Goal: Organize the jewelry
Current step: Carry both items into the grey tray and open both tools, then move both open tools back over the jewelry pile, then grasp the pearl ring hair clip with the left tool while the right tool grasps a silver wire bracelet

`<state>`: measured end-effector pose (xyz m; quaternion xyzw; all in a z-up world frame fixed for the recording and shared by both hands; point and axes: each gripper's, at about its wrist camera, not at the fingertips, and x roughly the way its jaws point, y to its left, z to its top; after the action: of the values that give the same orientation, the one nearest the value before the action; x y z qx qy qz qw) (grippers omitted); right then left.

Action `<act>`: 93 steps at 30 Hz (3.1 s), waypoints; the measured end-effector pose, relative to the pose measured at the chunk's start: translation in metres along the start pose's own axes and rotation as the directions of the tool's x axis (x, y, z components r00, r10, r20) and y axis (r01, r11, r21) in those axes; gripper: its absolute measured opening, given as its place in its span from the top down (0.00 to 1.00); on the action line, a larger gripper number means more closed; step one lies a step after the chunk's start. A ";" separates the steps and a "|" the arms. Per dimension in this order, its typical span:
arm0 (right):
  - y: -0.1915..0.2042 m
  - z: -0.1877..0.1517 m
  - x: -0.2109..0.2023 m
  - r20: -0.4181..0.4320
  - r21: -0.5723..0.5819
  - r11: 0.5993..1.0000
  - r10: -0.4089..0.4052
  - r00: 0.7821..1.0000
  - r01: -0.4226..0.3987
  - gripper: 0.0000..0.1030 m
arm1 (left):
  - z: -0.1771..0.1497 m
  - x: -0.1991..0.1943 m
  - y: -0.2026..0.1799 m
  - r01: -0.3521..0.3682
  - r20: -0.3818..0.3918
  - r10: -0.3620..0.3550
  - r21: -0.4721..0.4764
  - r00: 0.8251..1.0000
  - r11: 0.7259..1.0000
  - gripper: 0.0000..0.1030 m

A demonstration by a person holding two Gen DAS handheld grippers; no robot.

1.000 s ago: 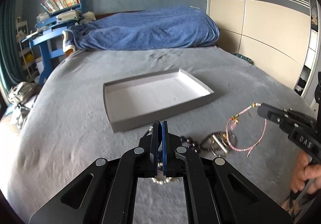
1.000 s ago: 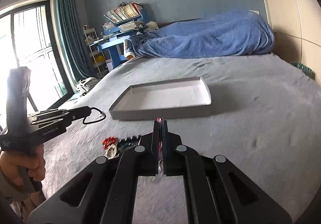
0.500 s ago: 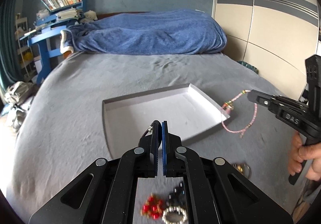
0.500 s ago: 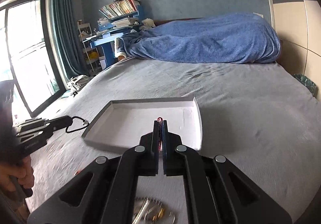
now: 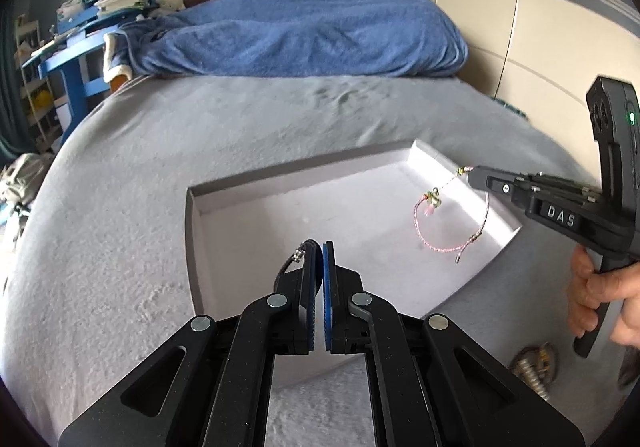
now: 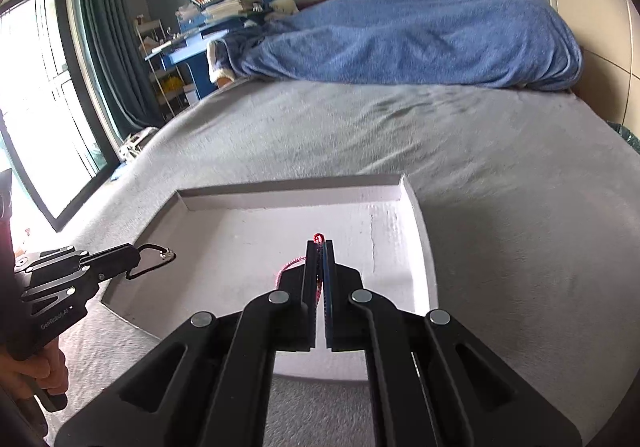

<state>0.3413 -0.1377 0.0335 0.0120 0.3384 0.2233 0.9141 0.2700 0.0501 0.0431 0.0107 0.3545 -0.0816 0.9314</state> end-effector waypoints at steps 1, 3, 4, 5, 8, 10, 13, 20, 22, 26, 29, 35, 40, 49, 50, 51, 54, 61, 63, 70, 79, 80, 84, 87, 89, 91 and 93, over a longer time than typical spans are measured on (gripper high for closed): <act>-0.001 -0.002 0.005 -0.013 -0.002 1.000 -0.005 1.000 0.005 0.98 | -0.003 0.004 0.000 -0.006 -0.012 0.006 0.007 1.000 1.000 0.96; -0.002 -0.005 0.011 -0.029 -0.005 1.000 -0.019 0.999 0.019 0.98 | -0.007 0.011 -0.001 -0.017 -0.032 0.017 0.016 0.999 1.000 0.94; -0.003 -0.007 0.013 -0.036 -0.005 1.000 -0.029 0.999 0.029 0.98 | -0.011 0.014 -0.001 -0.024 -0.041 0.024 0.018 0.999 1.000 0.90; -0.003 -0.009 0.013 -0.038 -0.004 0.999 -0.036 0.999 0.035 0.98 | -0.013 0.015 0.000 -0.025 -0.046 0.025 0.015 0.999 1.000 0.81; -0.005 -0.013 0.008 -0.031 -0.001 0.999 -0.039 0.999 0.039 0.92 | -0.022 0.011 0.001 -0.039 -0.029 0.039 -0.001 0.999 0.999 0.57; -0.005 -0.015 0.002 -0.014 -0.004 0.999 -0.038 0.999 0.038 0.79 | -0.026 0.002 0.002 -0.037 -0.009 0.037 -0.010 0.999 0.999 0.49; -0.006 -0.022 -0.013 0.009 -0.008 0.999 -0.038 0.999 0.038 0.70 | -0.033 -0.016 0.003 -0.031 0.019 0.032 -0.031 0.999 0.999 0.40; -0.004 -0.052 -0.054 0.029 0.005 1.000 -0.026 0.999 0.026 0.68 | -0.059 -0.059 0.004 -0.016 0.057 0.022 -0.098 0.998 0.995 0.32; -0.002 -0.062 -0.064 0.031 0.007 1.000 -0.024 0.999 0.024 0.68 | -0.067 -0.067 0.002 -0.010 0.056 0.016 -0.103 0.998 0.995 0.32; 0.002 -0.081 -0.085 0.031 0.011 1.000 -0.022 0.999 0.022 0.62 | -0.085 -0.084 -0.004 0.002 0.056 0.005 -0.135 0.998 0.991 0.29; 0.005 -0.096 -0.098 0.025 0.016 1.000 -0.022 0.999 0.022 0.61 | -0.101 -0.094 -0.011 0.009 0.050 -0.002 -0.145 0.999 0.989 0.28; 0.001 -0.128 -0.120 0.004 0.062 0.998 -0.031 1.000 0.031 0.59 | -0.125 -0.104 -0.029 0.024 0.027 -0.020 -0.124 0.999 0.992 0.27; -0.001 -0.151 -0.127 -0.019 0.094 0.995 -0.030 0.999 0.031 0.54 | -0.135 -0.109 -0.038 0.031 0.020 -0.029 -0.119 0.999 0.992 0.27; 0.013 -0.159 -0.117 -0.064 0.044 0.999 -0.028 0.998 0.031 0.52 | -0.150 -0.106 -0.047 0.027 -0.012 -0.028 -0.117 1.000 0.993 0.27; 0.013 -0.159 -0.114 -0.078 0.046 0.998 -0.028 0.997 0.031 0.52 | -0.151 -0.104 -0.047 0.024 -0.021 -0.027 -0.120 0.999 0.992 0.27; 0.013 -0.159 -0.111 -0.094 0.049 0.998 -0.027 0.995 0.032 0.52 | -0.152 -0.103 -0.047 0.022 -0.028 -0.026 -0.123 0.999 0.992 0.27; 0.013 -0.158 -0.105 -0.113 0.050 0.999 -0.016 0.994 0.021 0.52 | -0.154 -0.100 -0.049 0.015 -0.046 -0.020 -0.121 0.999 0.993 0.27; 0.019 -0.157 -0.094 -0.147 0.024 1.000 -0.012 0.989 0.016 0.49 | -0.155 -0.099 -0.051 0.005 -0.059 -0.012 -0.113 0.998 0.994 0.27; 0.018 -0.157 -0.092 -0.154 0.029 0.999 -0.009 0.988 0.013 0.49 | -0.154 -0.097 -0.051 0.002 -0.070 -0.010 -0.115 0.997 0.993 0.27; 0.014 -0.157 -0.094 -0.141 0.044 0.999 0.001 0.990 0.006 0.56 | -0.149 -0.090 -0.049 0.010 -0.104 -0.024 -0.134 0.994 0.991 0.36; 0.013 -0.156 -0.093 -0.133 0.050 0.999 0.009 0.991 -0.002 0.75 | -0.147 -0.082 -0.051 0.061 -0.128 -0.082 -0.157 0.988 0.986 0.46; 0.013 -0.156 -0.094 -0.131 0.049 0.999 0.008 0.991 -0.002 0.74 | -0.146 -0.080 -0.050 0.062 -0.133 -0.084 -0.164 0.988 0.985 0.46; 0.014 -0.157 -0.096 -0.120 0.046 0.999 -0.010 0.993 0.016 0.68 | -0.143 -0.073 -0.047 0.058 -0.141 -0.085 -0.187 0.986 0.981 0.46; 0.012 -0.157 -0.098 -0.111 0.057 0.998 -0.013 0.994 0.019 0.63 | -0.139 -0.068 -0.045 0.060 -0.141 -0.089 -0.199 0.986 0.978 0.46; 0.011 -0.157 -0.098 -0.113 0.061 0.998 -0.012 0.994 0.019 0.58 | -0.136 -0.064 -0.045 0.062 -0.144 -0.092 -0.202 0.985 0.977 0.46; 0.011 -0.157 -0.097 -0.121 0.063 0.998 -0.007 0.993 0.015 0.56 | -0.135 -0.062 -0.045 0.065 -0.145 -0.095 -0.202 0.985 0.977 0.48; 0.010 -0.157 -0.095 -0.127 0.067 0.998 0.001 0.992 0.007 0.54 | -0.136 -0.063 -0.044 0.073 -0.138 -0.103 -0.207 0.985 0.976 0.55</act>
<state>0.1758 -0.1884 -0.0274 0.0281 0.4033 0.2108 0.8900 0.1274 0.0265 -0.0153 -0.0931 0.4290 -0.0859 0.8944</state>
